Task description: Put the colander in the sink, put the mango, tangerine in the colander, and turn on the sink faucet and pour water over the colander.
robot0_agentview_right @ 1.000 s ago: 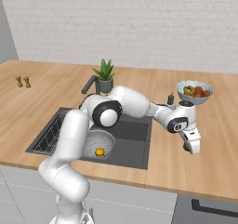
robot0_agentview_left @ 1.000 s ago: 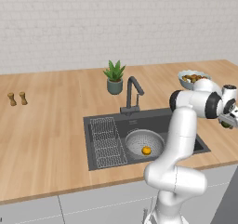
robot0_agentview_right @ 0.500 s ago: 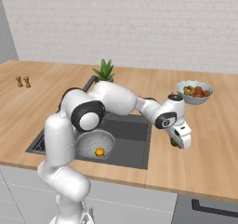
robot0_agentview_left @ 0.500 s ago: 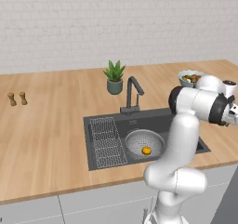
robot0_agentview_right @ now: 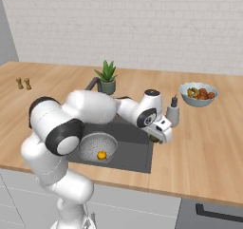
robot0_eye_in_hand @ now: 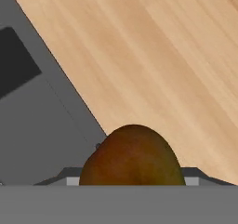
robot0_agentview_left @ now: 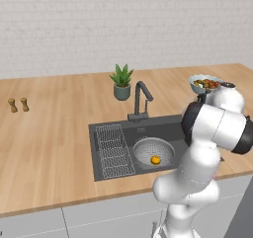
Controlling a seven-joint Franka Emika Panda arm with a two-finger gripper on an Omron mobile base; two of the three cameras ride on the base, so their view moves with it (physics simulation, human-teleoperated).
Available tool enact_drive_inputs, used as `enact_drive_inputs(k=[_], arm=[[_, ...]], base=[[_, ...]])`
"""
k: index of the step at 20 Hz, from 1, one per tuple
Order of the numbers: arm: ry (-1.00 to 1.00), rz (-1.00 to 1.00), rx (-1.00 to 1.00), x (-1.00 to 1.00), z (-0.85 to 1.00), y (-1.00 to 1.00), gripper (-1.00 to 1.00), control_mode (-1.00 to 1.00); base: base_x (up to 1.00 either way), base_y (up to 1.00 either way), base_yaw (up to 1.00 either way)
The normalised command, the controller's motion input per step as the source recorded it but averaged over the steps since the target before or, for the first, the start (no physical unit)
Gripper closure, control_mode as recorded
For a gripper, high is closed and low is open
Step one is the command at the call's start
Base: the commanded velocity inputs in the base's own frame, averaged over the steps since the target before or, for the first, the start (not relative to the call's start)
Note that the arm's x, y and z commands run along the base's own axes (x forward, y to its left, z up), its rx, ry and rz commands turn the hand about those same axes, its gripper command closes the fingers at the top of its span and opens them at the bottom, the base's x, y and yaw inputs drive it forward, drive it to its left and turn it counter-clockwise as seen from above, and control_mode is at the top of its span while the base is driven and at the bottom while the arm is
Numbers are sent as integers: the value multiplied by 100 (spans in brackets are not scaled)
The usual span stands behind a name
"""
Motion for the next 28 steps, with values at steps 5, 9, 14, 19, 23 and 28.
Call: enact_drive_inputs(k=[5, 9, 14, 19, 23, 28], arm=[[9, 32, 10, -2, 15, 95, 100, -100], [9, 31, 22, 0, 1, 86, 100, -100], [8, 27, 32, 16, 0, 66, 100, -100], [9, 18, 28, 32, -3, 62, 100, -100], [18, 10, 14, 32, -18, 55, 100, -100], [13, 9, 4, 16, -43, 45, 100, -100]], base=[[0, 0, 0], [0, 0, 0], [0, 0, 0], [0, 0, 0], [0, 0, 0], [0, 0, 0]])
